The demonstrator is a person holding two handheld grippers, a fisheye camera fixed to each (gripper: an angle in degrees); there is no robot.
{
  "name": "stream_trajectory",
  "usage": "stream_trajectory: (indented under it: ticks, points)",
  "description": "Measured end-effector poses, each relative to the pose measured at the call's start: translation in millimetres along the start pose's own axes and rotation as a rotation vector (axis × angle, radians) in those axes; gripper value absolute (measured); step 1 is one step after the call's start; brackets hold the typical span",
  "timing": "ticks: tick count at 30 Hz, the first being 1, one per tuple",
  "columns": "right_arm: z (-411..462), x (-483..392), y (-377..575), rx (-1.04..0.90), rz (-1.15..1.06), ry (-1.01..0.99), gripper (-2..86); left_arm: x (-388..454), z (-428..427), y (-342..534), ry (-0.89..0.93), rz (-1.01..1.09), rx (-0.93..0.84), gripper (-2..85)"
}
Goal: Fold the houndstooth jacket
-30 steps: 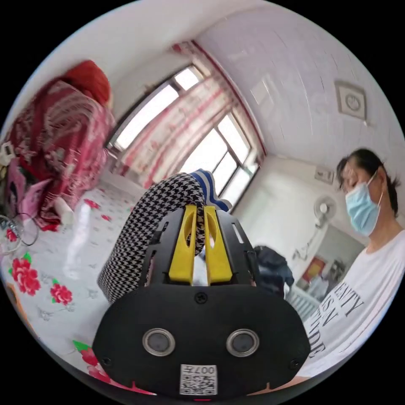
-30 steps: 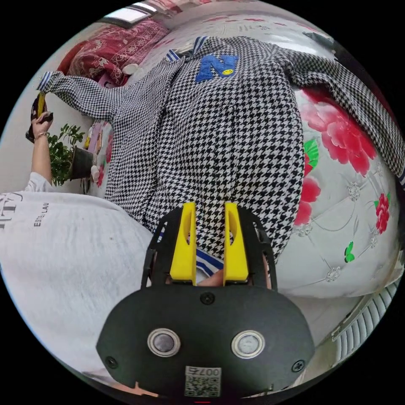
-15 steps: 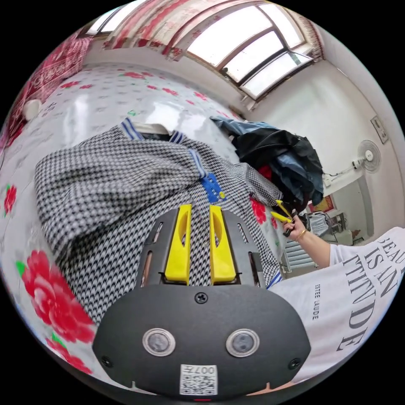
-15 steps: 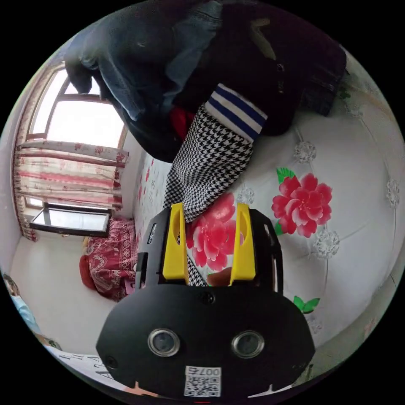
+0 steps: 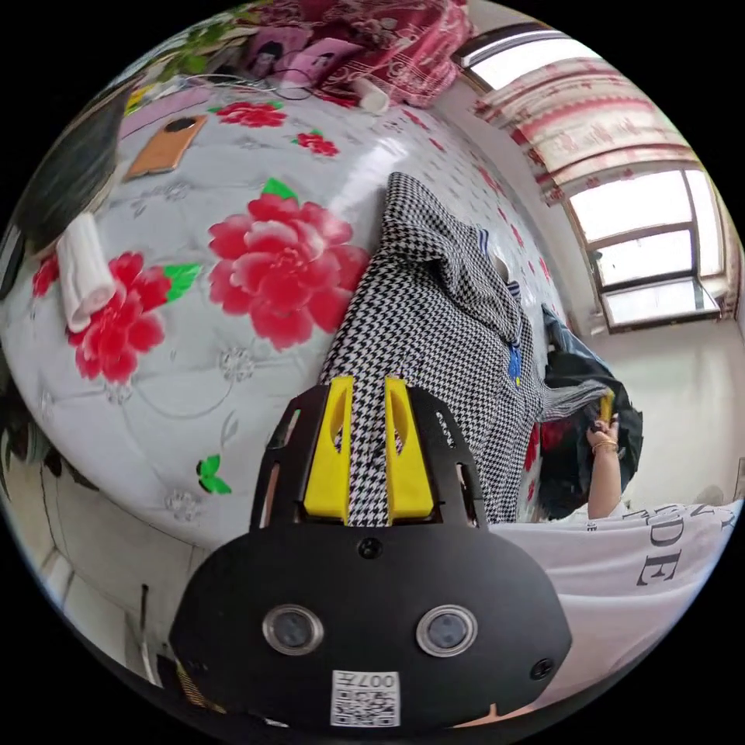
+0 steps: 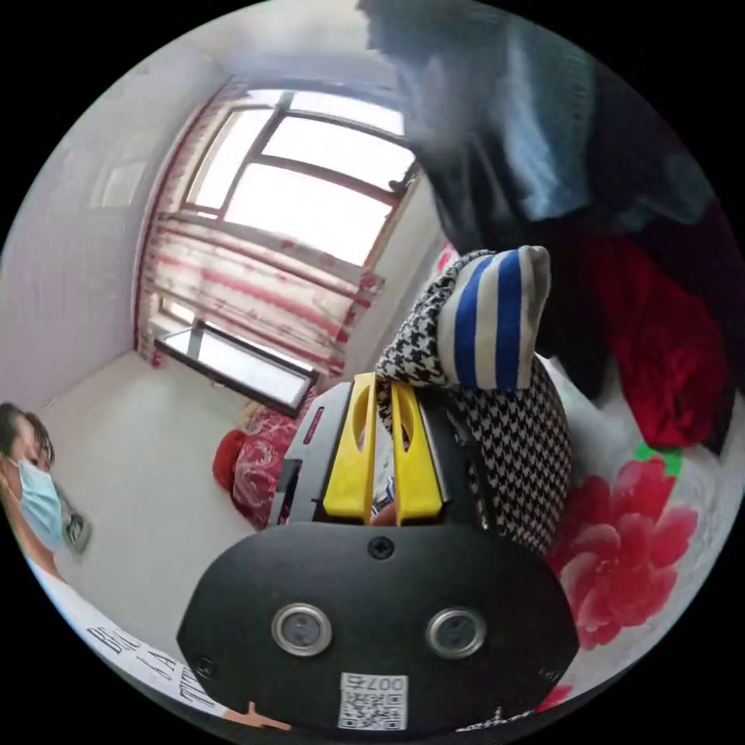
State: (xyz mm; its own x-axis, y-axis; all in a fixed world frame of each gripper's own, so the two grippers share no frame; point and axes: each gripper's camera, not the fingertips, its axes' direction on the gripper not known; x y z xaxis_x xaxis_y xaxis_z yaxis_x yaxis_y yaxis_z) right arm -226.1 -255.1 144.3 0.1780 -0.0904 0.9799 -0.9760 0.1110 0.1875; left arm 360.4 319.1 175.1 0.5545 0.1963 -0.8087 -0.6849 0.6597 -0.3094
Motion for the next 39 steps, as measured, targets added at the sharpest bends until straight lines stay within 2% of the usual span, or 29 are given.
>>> stream_trajectory:
  ticks: [2,5,6,8,9,11,13,19,23,28,30,31,34,37,39]
  points:
    - [53.5,-114.5,37.8,-0.172,-0.367,-0.076,1.6,-3.6,-2.9,6.6,0.001,-0.029,0.016,6.2]
    - [108.0,-216.8,134.0,-0.403,-0.729,-0.142,3.0,-6.3,-10.6,13.2,-0.017,-0.042,0.041,6.9]
    - [118.2,-227.0,156.0,-0.459,-0.766,-0.152,3.4,-7.8,-14.2,14.6,-0.021,-0.038,0.047,7.2]
    - [155.6,-236.7,245.6,-0.721,-0.805,-0.165,5.2,-11.7,-19.7,16.8,-0.029,-0.035,0.054,7.6]
    - [163.2,-232.7,269.0,-0.792,-0.807,-0.142,5.7,-15.6,-23.3,18.5,-0.029,-0.034,0.055,8.1]
    - [173.5,-204.5,342.8,-1.041,-0.788,0.009,7.6,-22.9,-28.4,22.1,-0.021,-0.036,0.051,8.8]
    - [154.8,-181.6,373.6,-1.151,-0.773,0.112,8.7,-29.7,-33.6,26.9,-0.009,-0.031,0.037,9.2]
    - [-3.2,-105.8,346.5,-1.116,-0.564,0.365,10.0,-34.3,-36.7,45.8,-0.017,0.113,-0.127,11.6]
    - [-121.4,-57.1,327.3,-1.081,-0.352,0.529,10.4,-26.1,-17.0,55.7,-0.112,0.28,-0.348,13.2]
    - [-173.8,-33.3,358.0,-1.211,-0.203,0.497,10.3,-16.4,-21.4,47.5,-0.187,0.429,-0.439,8.1]
    - [-168.3,-27.5,375.3,-1.311,-0.146,0.44,9.8,-17.4,-16.6,42.2,-0.126,0.468,-0.537,5.9]
    - [-167.7,-32.2,372.5,-1.282,-0.171,0.488,9.3,-18.2,-17.4,39.5,-0.118,0.476,-0.551,5.7]
    - [-156.0,-35.0,358.6,-1.392,-0.206,0.482,7.8,-28.0,-29.9,20.4,-0.005,0.458,-0.604,5.0]
    - [-152.7,-39.3,312.7,-1.363,-0.117,0.283,5.9,-39.0,-63.5,-3.8,0.232,0.404,-0.517,4.4]
    - [-150.5,-41.0,271.9,-1.262,-0.014,0.109,5.1,-52.3,-95.9,-31.4,0.513,0.332,-0.346,3.9]
